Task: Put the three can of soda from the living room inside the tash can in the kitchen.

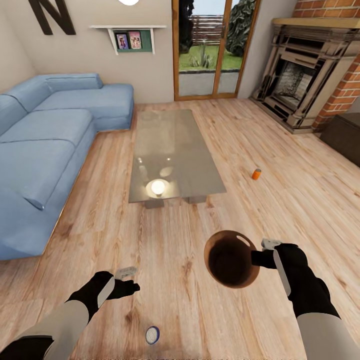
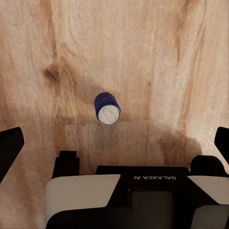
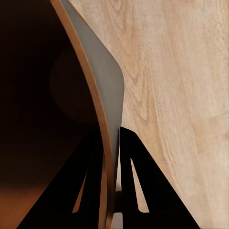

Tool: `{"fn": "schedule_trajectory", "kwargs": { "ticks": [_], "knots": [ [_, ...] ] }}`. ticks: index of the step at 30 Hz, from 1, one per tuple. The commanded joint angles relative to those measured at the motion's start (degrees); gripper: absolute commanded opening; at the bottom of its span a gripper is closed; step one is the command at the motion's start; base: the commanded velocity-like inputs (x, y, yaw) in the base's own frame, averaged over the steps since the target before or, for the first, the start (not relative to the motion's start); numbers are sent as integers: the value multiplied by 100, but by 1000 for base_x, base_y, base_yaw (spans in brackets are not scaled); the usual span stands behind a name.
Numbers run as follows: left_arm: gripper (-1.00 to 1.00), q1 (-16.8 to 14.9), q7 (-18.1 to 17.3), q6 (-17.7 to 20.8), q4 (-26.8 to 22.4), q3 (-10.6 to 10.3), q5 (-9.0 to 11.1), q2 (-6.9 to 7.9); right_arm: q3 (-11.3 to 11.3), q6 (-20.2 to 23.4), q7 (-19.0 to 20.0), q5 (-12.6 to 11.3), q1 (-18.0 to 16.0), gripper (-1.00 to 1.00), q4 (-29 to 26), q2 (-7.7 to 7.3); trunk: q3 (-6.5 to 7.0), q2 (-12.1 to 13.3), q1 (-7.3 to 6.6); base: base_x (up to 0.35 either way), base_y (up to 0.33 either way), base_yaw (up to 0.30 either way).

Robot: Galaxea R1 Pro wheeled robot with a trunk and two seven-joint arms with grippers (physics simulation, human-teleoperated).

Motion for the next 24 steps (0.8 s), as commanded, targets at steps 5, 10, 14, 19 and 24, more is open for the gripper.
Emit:
{"fn": "schedule_trajectory", "kwargs": {
  "ticks": [5,10,14,19,24],
  "knots": [
    [100,3,3,-2,0,-17,-13,-3,-1,4,21,-101,-2,-100,-2,-3,-46,0,-1,0,0,0],
    [100,8,5,-2,0,-20,-14,-8,-1,4,21,-105,-2,-100,-6,-1,-77,0,-1,0,0,7],
    [100,9,7,-2,-3,-19,-12,-11,-1,4,21,-108,-2,-100,-6,0,-85,0,-1,0,0,3],
    [100,10,3,-2,-6,-22,-11,-16,-1,4,21,-111,-2,-100,-7,0,-89,0,-1,0,0,1],
    [100,10,-11,2,-2,-23,-10,-17,109,4,21,-90,-53,-100,-50,86,-90,0,-1,0,0,0]
  ]
}}
